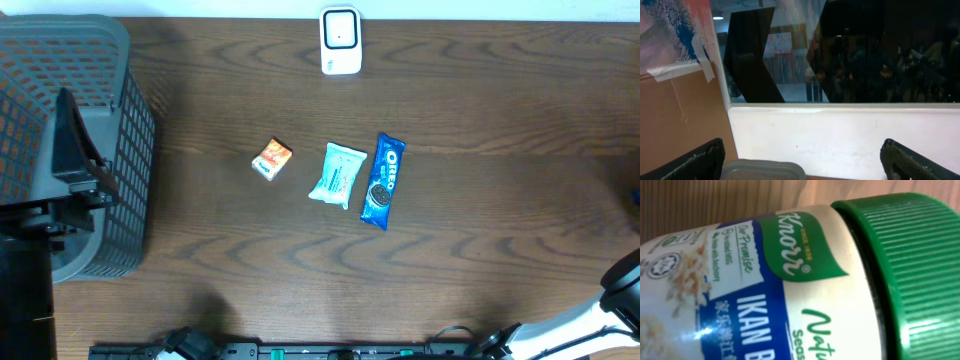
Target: Scan the item barcode
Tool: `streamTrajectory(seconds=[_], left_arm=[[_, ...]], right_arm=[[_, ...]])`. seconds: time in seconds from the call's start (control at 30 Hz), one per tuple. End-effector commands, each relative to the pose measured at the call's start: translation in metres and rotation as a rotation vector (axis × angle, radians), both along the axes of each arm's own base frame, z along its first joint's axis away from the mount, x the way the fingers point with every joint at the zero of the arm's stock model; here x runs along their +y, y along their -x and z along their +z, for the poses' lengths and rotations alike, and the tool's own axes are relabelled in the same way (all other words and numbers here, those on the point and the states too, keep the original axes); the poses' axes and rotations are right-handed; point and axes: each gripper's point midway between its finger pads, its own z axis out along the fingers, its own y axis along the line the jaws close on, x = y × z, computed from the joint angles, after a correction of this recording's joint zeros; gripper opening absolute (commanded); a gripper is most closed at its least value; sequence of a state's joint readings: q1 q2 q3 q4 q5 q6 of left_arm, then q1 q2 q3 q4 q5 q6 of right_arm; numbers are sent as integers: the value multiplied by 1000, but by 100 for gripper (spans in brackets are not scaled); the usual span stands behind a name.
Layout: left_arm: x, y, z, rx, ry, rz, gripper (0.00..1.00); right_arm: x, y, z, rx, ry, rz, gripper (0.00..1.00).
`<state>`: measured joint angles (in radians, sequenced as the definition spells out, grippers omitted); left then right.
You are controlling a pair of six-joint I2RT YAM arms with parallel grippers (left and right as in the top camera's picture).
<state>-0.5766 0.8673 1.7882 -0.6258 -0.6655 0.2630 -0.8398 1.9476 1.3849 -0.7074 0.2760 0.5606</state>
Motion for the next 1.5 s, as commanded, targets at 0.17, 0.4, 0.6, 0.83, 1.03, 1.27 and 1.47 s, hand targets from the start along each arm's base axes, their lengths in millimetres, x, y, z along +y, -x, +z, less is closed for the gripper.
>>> streamTrajectory(seconds=[0.17, 0.4, 0.6, 0.83, 1.03, 1.27, 1.47], left_arm=[[9, 4, 0, -6, 18, 39, 98], [9, 3, 0, -4, 17, 40, 98], [9, 4, 1, -7, 19, 40, 98], [25, 22, 55, -224, 56, 106, 98], [39, 39, 81, -329, 53, 174, 98], [58, 38, 62, -215, 10, 313, 98], [55, 33, 43, -131, -61, 313, 98]], right_arm=[[-22, -1, 4, -12, 69, -11, 76], [-25, -3, -26, 15, 45, -12, 78], [-24, -1, -41, 36, 22, -12, 93], [-14, -9, -31, 15, -39, 54, 99], [20, -40, -1, -114, -179, 137, 99], [90, -89, 53, -216, -229, 323, 99], [195, -133, 73, -233, -317, 549, 99]])
